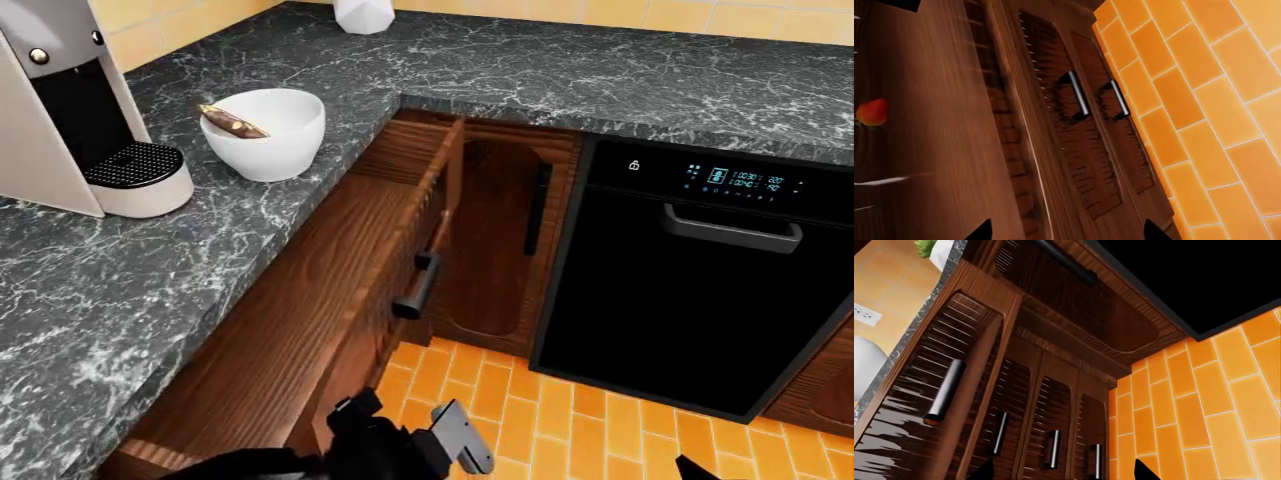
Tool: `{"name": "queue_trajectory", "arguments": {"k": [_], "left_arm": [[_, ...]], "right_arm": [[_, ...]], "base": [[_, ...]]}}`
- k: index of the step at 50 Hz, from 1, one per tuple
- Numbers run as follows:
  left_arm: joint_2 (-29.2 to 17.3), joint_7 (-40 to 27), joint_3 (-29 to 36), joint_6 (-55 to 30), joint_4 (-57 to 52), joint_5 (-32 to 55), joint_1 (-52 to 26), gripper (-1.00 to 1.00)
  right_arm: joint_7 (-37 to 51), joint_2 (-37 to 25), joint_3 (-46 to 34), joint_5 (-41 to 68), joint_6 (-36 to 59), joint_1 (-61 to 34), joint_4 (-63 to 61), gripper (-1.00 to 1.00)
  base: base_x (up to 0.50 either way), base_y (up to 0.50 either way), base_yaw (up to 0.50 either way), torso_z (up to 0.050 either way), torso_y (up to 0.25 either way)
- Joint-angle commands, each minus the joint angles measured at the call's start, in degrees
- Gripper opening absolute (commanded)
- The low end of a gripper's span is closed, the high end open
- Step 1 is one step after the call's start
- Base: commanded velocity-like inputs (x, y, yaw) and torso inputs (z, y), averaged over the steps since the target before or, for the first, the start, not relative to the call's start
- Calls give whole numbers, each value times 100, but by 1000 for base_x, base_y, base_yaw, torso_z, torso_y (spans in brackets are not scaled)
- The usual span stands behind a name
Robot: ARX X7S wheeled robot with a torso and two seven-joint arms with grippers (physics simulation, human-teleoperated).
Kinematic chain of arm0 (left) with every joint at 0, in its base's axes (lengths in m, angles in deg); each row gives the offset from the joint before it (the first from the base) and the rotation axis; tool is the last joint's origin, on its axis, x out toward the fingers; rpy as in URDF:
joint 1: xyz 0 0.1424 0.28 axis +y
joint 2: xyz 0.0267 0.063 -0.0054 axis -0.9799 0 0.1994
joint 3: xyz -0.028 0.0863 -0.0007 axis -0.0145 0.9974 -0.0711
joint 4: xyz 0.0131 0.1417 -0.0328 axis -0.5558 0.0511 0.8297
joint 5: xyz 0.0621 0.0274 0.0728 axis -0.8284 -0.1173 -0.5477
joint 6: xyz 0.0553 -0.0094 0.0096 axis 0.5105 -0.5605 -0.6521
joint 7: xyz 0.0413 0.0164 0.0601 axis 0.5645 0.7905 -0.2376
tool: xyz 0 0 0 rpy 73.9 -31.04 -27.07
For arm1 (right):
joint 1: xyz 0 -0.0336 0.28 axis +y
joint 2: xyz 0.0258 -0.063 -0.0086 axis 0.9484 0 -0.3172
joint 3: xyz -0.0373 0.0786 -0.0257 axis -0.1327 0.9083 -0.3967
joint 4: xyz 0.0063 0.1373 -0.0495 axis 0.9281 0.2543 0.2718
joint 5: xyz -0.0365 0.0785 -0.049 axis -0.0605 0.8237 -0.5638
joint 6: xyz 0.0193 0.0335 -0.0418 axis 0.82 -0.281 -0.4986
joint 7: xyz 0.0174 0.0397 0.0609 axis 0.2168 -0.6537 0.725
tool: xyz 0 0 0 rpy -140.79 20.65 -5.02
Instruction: Place the bar in the bowl and close the drawer.
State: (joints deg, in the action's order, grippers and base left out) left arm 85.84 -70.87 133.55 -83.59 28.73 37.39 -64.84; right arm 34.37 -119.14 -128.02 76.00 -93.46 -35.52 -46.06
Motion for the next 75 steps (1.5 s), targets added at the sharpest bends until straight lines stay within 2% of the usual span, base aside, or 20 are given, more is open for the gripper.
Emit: {"name": "queue_trajectory", "arguments": {"k": [1,27,37,47,63,75], "left_arm": [[0,-37,26,148,557,-13,-141,100],[0,6,-36,401,1478,-584,-310,100],[0,332,-54,536,1922,-429,-470,100],[0,435,-101,629,2310,-803,-580,100],[0,203,-209,673,2959,-1122,-720,100],[0,203,-209,673,2959,-1122,-720,100]], "right_arm": [[12,9,22,-18,-7,18,4,100],[-21,43,83,-52,-120,143,-56,100],[-25,78,94,-55,-92,148,6,100],[-20,138,97,-70,-81,150,72,100],[-40,168,138,-83,-150,227,61,100],[-51,188,158,-87,-165,281,76,100]], "base": [[0,0,0,0,0],[0,0,0,0,0],[0,0,0,0,0],[0,0,0,0,2],[0,0,0,0,2],[0,0,0,1,3]]}}
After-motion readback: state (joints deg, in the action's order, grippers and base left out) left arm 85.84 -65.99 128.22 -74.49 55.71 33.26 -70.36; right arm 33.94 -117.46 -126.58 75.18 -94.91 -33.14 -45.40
